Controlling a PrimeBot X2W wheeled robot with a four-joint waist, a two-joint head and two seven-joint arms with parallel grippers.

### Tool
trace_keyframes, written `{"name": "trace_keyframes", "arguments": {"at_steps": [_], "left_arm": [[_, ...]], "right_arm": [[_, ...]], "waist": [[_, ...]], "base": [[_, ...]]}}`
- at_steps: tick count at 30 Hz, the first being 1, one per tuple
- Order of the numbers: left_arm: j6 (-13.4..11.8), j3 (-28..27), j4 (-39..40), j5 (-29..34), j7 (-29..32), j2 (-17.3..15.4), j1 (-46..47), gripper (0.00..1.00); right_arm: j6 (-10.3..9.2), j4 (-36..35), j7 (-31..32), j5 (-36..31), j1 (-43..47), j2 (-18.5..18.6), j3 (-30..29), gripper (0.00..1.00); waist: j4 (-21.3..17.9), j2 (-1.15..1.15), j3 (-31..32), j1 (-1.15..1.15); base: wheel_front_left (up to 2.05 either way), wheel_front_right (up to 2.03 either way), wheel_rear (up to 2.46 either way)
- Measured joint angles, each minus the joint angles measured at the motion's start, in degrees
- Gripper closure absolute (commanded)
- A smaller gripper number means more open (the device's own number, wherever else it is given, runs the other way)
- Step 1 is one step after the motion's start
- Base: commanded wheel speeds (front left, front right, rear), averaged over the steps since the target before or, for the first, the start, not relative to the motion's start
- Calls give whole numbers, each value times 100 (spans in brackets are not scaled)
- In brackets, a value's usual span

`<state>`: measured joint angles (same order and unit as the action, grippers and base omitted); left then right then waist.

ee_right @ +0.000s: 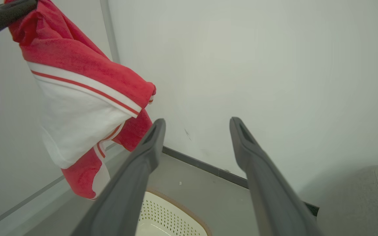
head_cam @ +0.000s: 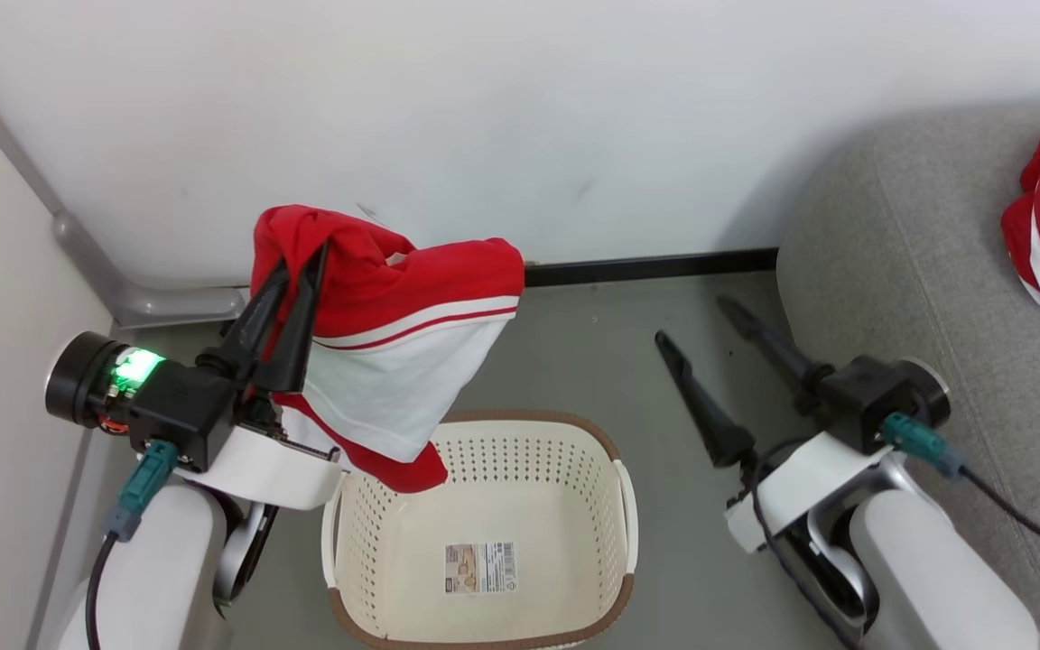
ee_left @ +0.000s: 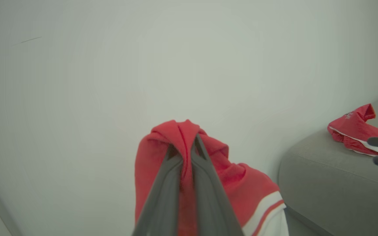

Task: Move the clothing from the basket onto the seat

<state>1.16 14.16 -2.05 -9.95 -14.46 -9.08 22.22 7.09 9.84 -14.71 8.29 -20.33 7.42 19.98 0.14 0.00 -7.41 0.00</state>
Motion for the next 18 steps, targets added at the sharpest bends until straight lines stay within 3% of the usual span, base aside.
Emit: {"name": "trace_keyframes", "arguments": {"at_steps": [18], "left_arm": [[204,573,779,301,147,-70,-42,100]], "right_arm": [[0,138,0,86,287,313,531,0]], "waist": [[66,0,597,0]], "base": [[0,0,0]]}}
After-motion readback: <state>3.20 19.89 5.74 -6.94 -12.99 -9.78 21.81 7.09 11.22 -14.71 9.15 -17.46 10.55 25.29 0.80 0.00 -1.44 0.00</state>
